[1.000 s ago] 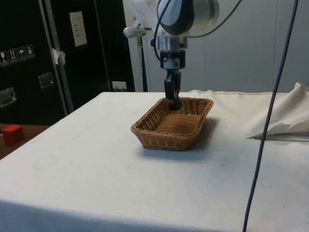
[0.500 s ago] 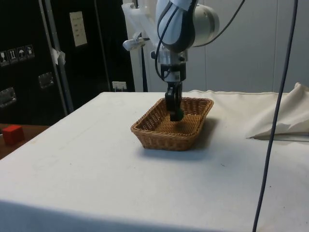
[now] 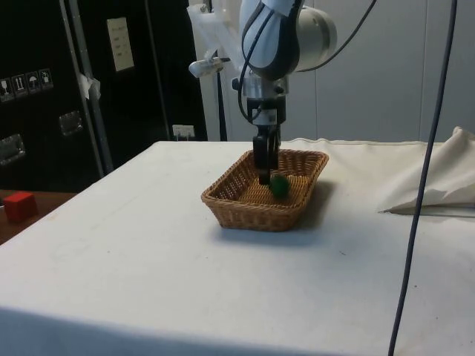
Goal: Pick up the ball and place it into the basket.
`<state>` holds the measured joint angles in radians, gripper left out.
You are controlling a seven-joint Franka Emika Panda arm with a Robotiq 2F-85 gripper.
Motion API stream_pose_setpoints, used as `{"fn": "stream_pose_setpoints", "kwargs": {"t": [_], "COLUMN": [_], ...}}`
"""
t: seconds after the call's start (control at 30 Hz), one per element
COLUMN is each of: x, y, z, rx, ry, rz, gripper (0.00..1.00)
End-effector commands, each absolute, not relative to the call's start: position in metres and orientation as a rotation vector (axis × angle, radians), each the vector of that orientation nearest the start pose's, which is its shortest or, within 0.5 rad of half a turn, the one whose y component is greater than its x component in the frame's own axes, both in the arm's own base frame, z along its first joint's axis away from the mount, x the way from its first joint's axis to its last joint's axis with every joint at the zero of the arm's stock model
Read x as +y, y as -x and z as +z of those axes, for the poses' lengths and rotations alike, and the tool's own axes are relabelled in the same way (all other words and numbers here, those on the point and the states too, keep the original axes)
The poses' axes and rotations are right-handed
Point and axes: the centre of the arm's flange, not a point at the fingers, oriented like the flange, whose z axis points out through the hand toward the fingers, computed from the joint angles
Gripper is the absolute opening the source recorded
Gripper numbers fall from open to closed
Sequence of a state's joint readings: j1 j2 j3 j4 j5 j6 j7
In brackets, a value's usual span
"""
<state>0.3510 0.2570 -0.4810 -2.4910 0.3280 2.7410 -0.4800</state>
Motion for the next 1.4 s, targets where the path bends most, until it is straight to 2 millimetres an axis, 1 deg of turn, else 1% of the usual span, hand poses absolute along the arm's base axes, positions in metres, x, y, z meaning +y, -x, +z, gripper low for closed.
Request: {"fn": "stream_pose_setpoints", "kwargs": {"t": [0.0,0.03,0.07,0.23,0.43,0.47,0.63,0.77,0.8,0.83,0.87,0.93,1.07,1.1,1.13,1.2,1.37], "x": [-0.083,-0.083,-0.083,-0.083,-0.085,-0.083,-0.084,-0.084,-0.081,-0.084,-0.084,-0.084,-0.083,-0.081,-0.083,-0.083,-0.082], "y": [-0.467,-0.467,-0.467,-0.466,-0.463,-0.466,-0.459,-0.457,-0.458,-0.456,-0.456,-0.455,-0.456,-0.455,-0.456,-0.457,-0.461], "z": [0.202,0.202,0.202,0.201,0.217,0.213,0.232,0.243,0.242,0.245,0.251,0.257,0.269,0.269,0.272,0.282,0.299], "rx": [-0.105,-0.105,-0.105,-0.102,-0.091,-0.097,-0.084,-0.080,-0.086,-0.078,-0.076,-0.073,-0.070,-0.076,-0.068,-0.062,-0.059], "ry": [3.136,3.136,3.136,3.137,3.125,3.120,3.106,3.092,3.079,3.089,3.083,3.077,3.066,3.053,3.063,3.056,3.050], "rz": [-0.063,-0.063,-0.063,-0.062,-0.077,-0.084,-0.098,-0.111,-0.122,-0.113,-0.121,-0.125,-0.136,-0.148,-0.139,-0.149,-0.165], "gripper": [0.84,0.98,1.00,1.00,1.00,1.00,1.00,1.00,1.00,1.00,1.00,1.00,1.00,1.00,1.00,1.00,1.00]}}
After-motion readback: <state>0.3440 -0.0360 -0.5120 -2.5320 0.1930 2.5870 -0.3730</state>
